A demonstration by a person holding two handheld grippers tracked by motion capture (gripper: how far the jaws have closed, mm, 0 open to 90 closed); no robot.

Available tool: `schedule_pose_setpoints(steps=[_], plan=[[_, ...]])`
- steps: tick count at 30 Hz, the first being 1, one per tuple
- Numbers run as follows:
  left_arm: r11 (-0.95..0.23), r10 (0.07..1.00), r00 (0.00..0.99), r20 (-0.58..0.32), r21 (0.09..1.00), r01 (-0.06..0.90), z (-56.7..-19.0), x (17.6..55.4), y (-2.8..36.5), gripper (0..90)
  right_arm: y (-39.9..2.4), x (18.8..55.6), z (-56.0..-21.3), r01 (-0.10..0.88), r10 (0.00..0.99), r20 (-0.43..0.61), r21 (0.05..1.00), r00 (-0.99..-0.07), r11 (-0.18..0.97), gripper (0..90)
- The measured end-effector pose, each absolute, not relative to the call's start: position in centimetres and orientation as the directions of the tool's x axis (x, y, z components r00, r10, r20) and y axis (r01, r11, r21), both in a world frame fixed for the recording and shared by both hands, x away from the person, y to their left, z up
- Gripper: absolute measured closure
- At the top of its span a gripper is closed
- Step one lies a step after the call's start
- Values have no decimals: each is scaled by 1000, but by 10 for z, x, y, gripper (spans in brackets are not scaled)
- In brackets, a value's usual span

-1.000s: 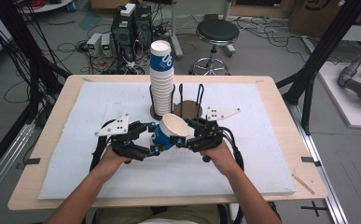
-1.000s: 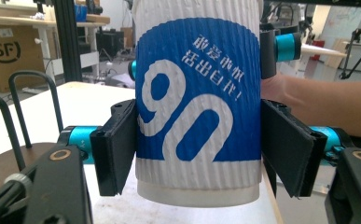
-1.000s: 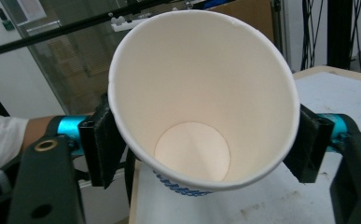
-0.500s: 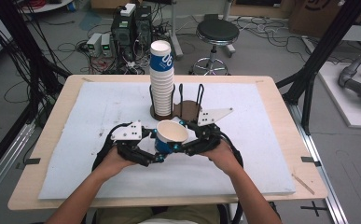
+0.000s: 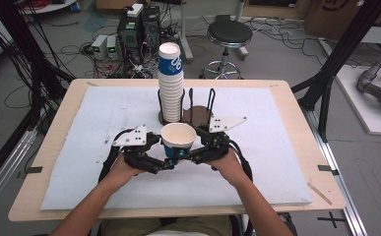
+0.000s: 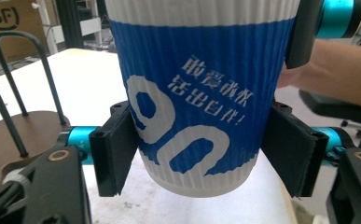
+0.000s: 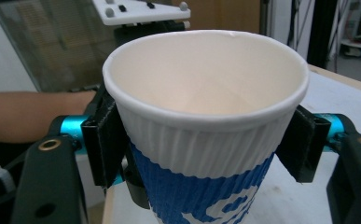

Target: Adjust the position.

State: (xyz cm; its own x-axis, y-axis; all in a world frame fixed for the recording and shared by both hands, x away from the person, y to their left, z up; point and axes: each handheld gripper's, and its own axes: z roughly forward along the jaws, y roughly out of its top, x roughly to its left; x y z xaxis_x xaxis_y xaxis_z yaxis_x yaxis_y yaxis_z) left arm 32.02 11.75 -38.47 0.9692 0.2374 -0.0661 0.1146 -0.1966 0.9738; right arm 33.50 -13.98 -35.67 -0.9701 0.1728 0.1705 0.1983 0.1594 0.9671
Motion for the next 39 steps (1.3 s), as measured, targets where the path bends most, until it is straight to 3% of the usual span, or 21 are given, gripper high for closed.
schedule_pose_setpoints(steps=[3, 4, 16, 24, 39], plan=[[-223, 263, 961, -80, 965, 141, -386, 321, 116, 168, -141, 335, -356, 191, 200, 153, 964, -968, 184, 286], [-244, 295, 951, -90, 955, 166, -388, 323, 117, 163, -142, 336, -356, 186, 210, 145, 964, -967, 189, 287], [-213, 411, 908, -80, 960, 181, -387, 328, 154, 163, -160, 340, -352, 151, 311, 67, 955, -948, 254, 303], [-151, 545, 836, -67, 973, 177, -388, 332, 192, 163, -177, 342, -350, 159, 361, 66, 959, -930, 234, 307], [-135, 602, 796, -61, 975, 177, -393, 330, 206, 163, -198, 340, -349, 154, 443, 22, 952, -896, 264, 305]])
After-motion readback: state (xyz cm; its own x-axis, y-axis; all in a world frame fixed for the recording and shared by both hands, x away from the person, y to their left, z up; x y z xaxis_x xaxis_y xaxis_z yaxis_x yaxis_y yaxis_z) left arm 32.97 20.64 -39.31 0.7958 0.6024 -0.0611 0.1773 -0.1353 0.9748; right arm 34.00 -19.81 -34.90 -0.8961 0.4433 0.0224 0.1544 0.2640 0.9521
